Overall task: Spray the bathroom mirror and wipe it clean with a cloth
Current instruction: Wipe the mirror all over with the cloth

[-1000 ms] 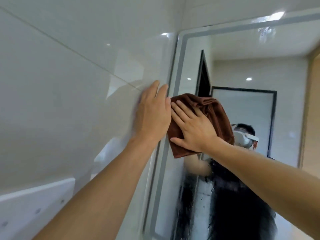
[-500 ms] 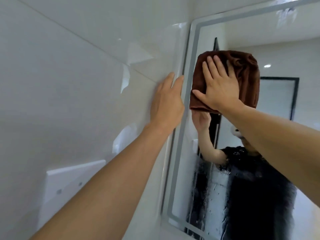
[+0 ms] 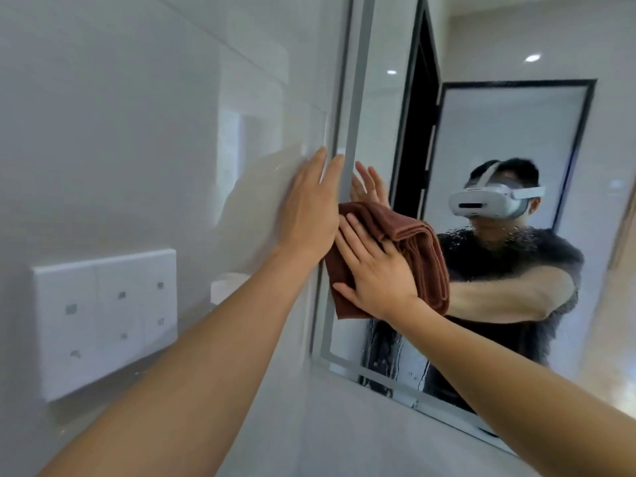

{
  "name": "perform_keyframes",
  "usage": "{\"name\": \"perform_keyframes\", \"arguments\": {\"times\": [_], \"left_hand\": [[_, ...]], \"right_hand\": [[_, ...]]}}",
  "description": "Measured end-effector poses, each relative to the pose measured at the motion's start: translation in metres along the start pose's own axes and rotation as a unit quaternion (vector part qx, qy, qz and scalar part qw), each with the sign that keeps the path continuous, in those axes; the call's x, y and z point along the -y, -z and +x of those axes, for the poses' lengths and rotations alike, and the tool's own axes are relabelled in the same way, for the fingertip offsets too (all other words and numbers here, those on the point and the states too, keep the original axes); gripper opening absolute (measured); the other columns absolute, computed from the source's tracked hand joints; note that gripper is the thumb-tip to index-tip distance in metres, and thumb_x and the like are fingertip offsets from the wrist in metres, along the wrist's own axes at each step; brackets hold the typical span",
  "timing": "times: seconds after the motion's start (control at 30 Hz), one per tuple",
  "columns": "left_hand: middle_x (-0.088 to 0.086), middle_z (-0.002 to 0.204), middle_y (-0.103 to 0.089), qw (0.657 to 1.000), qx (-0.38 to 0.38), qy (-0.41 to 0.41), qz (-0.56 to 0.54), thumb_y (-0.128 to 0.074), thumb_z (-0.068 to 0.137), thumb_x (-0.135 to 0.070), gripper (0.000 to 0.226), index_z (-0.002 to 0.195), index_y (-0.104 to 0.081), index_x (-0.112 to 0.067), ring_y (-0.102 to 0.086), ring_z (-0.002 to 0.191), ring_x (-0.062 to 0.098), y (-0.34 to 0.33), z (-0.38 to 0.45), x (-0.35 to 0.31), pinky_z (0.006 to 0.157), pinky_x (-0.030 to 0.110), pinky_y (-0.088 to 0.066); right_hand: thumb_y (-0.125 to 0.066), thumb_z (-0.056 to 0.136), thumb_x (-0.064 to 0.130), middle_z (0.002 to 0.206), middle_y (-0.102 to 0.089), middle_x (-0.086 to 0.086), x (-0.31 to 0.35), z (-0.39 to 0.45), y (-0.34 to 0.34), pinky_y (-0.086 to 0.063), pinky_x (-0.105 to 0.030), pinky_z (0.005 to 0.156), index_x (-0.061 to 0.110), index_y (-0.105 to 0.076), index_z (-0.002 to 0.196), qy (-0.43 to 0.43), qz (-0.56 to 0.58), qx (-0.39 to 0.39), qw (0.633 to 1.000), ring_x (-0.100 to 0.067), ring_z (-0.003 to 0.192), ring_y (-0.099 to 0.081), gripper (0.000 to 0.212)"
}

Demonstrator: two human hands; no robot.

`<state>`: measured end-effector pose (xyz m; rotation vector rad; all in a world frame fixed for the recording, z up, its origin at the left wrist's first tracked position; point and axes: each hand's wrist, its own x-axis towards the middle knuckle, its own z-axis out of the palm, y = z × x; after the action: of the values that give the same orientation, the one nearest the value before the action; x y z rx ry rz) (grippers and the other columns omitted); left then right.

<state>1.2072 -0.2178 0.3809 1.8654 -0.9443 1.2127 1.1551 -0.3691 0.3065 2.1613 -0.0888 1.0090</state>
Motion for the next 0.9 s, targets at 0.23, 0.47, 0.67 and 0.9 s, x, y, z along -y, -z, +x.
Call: {"name": "perform_keyframes", "arguments": {"times": [0.23,0.47,0.67,0.9], "left_hand": [[0.009,0.161,-0.03,0.999,-0.021,-0.007,-0.038,-0.038,0.104,-0.009,0.048,0.152,-0.038,-0.015,-0.028,0.148,0.025,0.005,0.0,0.0,0.121,0.035,-0.026],[0.017,0.157,-0.036,0.996,-0.077,-0.026,-0.025,-0.043,0.099,0.003,0.05,0.148,-0.044,-0.01,-0.036,0.144,0.033,0.02,0.033,-0.006,0.118,0.041,-0.033],[0.021,0.155,-0.038,0.998,-0.061,-0.032,-0.012,-0.042,0.098,-0.003,0.047,0.146,-0.046,-0.007,-0.038,0.142,0.036,0.009,0.036,-0.007,0.117,0.044,-0.033],[0.016,0.158,-0.034,1.0,0.006,-0.015,0.003,-0.049,0.1,-0.007,0.047,0.146,-0.043,-0.009,-0.034,0.145,0.031,0.006,-0.016,-0.002,0.115,0.038,-0.032]], "right_hand": [[-0.043,0.089,0.068,0.167,-0.008,-0.005,-0.073,-0.003,0.037,-0.013,-0.044,0.118,0.015,-0.015,0.158,-0.018,-0.049,-0.02,0.998,-0.02,0.154,-0.004,0.092],[-0.032,0.089,0.073,0.166,-0.014,-0.009,-0.149,0.081,0.094,-0.01,-0.054,0.122,0.013,-0.016,0.157,-0.123,-0.057,-0.08,0.988,-0.025,0.154,-0.007,0.092],[-0.038,0.089,0.067,0.166,-0.01,-0.011,-0.085,0.066,0.061,-0.016,-0.052,0.12,0.008,-0.015,0.157,-0.148,-0.003,-0.096,0.984,-0.026,0.154,-0.005,0.093],[-0.052,0.089,0.057,0.167,-0.003,-0.009,0.042,-0.006,-0.012,-0.029,-0.04,0.111,0.009,-0.009,0.158,-0.092,0.087,-0.031,0.992,-0.021,0.154,-0.002,0.095]]}}
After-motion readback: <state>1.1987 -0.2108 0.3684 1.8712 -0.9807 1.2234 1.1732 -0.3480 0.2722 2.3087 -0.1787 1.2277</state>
